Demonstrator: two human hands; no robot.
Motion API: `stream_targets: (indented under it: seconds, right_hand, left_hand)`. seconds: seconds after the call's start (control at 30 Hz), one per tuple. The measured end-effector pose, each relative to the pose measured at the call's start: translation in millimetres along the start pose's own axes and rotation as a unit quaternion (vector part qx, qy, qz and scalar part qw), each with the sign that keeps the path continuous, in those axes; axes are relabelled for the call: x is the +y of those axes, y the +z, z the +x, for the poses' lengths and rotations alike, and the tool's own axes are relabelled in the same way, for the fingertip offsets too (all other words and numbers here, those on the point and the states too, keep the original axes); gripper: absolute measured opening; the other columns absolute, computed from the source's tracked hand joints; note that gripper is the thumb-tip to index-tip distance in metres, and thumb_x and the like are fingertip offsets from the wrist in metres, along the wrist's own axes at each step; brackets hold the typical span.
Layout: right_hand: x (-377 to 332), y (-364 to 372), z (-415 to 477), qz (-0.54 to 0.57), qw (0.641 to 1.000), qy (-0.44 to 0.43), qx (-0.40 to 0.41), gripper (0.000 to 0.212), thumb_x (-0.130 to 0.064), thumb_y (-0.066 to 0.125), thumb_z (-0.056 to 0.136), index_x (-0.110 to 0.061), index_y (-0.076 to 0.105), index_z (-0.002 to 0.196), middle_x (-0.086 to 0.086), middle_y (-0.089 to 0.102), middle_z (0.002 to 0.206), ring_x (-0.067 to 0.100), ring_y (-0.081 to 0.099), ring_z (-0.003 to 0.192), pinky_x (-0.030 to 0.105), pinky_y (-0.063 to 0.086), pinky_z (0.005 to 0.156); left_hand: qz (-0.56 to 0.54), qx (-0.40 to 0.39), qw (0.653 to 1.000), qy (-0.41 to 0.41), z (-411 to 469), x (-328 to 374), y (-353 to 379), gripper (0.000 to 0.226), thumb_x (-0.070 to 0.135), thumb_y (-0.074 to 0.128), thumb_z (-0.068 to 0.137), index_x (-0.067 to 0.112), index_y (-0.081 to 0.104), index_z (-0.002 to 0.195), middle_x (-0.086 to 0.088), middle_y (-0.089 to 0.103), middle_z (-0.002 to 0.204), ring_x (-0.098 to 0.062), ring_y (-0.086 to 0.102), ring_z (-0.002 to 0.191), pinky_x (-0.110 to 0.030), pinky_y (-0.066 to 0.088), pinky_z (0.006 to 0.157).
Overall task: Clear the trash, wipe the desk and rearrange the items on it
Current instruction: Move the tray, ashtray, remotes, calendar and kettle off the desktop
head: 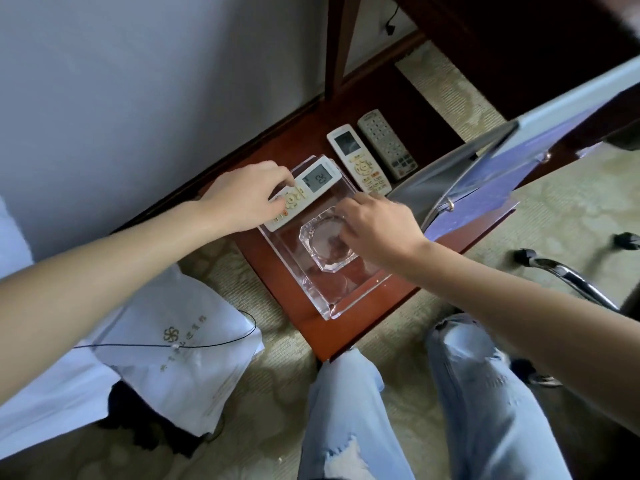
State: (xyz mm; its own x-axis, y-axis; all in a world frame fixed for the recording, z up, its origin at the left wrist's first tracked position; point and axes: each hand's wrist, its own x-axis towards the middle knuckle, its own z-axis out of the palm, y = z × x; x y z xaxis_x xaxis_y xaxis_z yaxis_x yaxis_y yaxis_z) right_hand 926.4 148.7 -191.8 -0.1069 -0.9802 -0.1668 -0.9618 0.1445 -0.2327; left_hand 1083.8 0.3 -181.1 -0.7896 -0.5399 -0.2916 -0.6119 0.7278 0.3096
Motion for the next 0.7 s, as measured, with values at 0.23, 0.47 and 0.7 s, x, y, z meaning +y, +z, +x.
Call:
stream_targets:
  seconds: [0.23, 0.47, 0.7]
  right_hand:
    - [6.2, -99.1, -17.7, -0.032, 0.996, -0.046, 0.067, 0.021, -0.017, 0.048, 0.087, -0.006, 0.059, 0.102, 0.009, 0.063, 0.091, 0.031, 0.059, 0.089, 0.034, 0.046, 0.057]
    - [38.9, -185.6, -32.6, -0.002, 0.989, -0.038, 0.143, 0.027, -0.01, 0.053, 0.08, -0.005, 0.061, 0.105, 0.012, 0.061, 0.085, 0.034, 0.056, 0.083, 0.034, 0.046, 0.053]
    - [111.7, -247.9, -27.6, 0.026, 0.987, 0.009, 0.157, 0.034, -0.019, 0.045, 0.09, -0.014, 0.053, 0.123, 0.007, 0.058, 0.109, 0.029, 0.05, 0.105, 0.031, 0.04, 0.062]
  left_hand:
    - [0.094, 0.046, 0.993, 0.063, -19.2, 66.0, -87.6, 0.033, 0.025, 0.045, 0.091, 0.024, 0.053, 0.123, 0.002, 0.058, 0.121, -0.02, 0.054, 0.11, -0.039, 0.051, 0.075]
    - [0.136, 0.084, 0.985, 0.067, -7.9, 131.2, -158.0, 0.044, 0.026, 0.045, 0.091, 0.025, 0.043, 0.134, 0.002, 0.051, 0.129, -0.02, 0.047, 0.118, -0.036, 0.044, 0.071]
    - [0.14, 0.098, 0.983, 0.072, 46.8, 202.0, -209.1, 0.042, 0.026, 0.044, 0.09, 0.024, 0.045, 0.132, 0.001, 0.051, 0.129, -0.021, 0.048, 0.119, -0.038, 0.045, 0.074]
